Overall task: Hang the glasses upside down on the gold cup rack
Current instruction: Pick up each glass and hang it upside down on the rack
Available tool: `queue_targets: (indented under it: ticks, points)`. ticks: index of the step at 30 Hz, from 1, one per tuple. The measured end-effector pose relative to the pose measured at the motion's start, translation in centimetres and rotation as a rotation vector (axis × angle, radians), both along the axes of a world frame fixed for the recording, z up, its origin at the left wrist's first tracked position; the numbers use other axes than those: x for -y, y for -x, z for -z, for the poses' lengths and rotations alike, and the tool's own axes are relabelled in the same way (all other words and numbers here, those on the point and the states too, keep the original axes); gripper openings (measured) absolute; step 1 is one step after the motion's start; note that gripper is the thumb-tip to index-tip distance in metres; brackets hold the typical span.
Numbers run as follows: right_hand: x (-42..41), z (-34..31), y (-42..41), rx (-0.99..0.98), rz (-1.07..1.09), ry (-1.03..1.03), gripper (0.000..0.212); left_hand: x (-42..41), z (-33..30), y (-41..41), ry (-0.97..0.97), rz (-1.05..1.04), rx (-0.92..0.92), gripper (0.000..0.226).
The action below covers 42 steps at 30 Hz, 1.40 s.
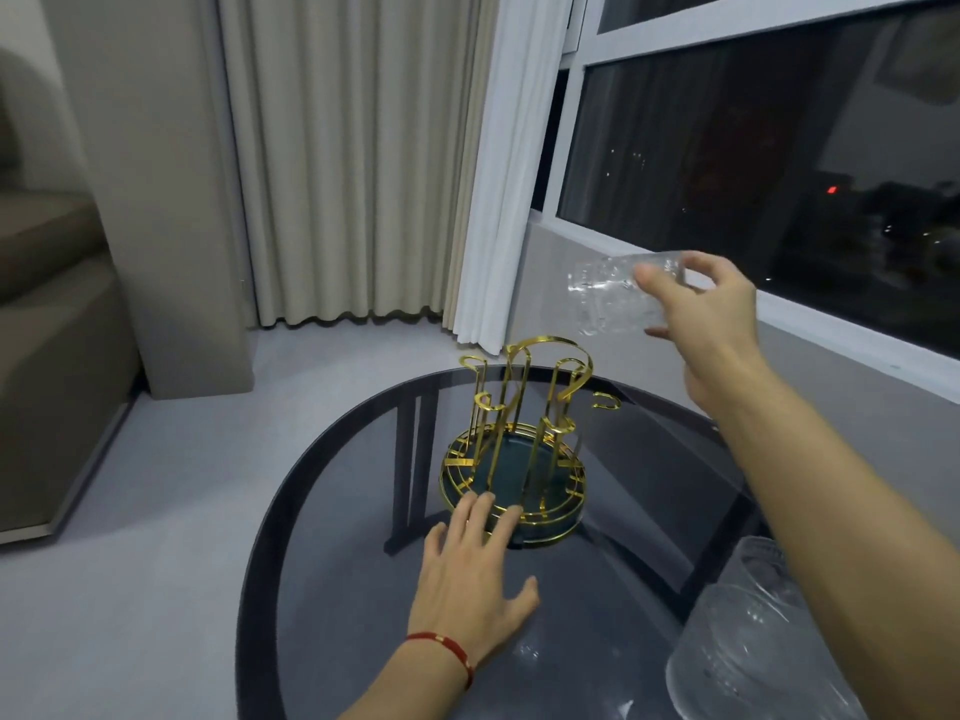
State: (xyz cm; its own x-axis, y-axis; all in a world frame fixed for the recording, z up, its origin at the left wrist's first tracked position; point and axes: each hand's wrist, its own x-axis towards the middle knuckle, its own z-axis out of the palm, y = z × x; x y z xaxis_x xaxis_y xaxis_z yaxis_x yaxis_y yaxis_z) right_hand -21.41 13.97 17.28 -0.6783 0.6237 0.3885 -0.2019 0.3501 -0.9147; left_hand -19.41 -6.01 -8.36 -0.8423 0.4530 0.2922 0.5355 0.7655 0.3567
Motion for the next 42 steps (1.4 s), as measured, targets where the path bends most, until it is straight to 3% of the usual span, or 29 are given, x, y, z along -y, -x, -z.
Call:
queue_targets:
  ticks: [7,12,16,22,27,32,39,42]
  points:
    - [2.4,-0.4,9.7,0.338,-0.139,-0.334,0.074,-0.3,0.3,0.2,0.022,0.005,0.004,0.080]
    - [3.6,0.8,13.0,0.651,-0.289,-0.655,0.064,-0.5,0.4,0.6,0.037,0.015,0.018,0.081]
    - [4.1,1.6,14.2,0.910,-0.411,-0.677,0.059,-0.5,0.6,0.7,0.031,0.018,0.001,0.080]
    - [4.6,1.6,15.4,1.078,-0.471,-0.727,0.047,-0.4,0.9,0.7,0.034,0.027,0.023,0.081]
    - [4.3,1.9,15.1,1.018,-0.494,-0.689,0.039,-0.4,0.6,0.5,0.025,0.014,-0.006,0.078]
    - [3.3,2.2,11.8,0.582,-0.358,-0.615,0.031,-0.2,0.3,0.3,0.055,0.001,0.003,0.078]
    - [0.8,2.4,-2.8,0.236,-0.226,-0.585,0.022,-0.6,-1.8,-0.9,0.128,-0.038,-0.036,0.074]
    - [-1.1,4.3,-10.5,0.171,-0.138,-0.467,0.020,-2.0,-4.2,-2.4,0.040,0.033,-0.088,0.075]
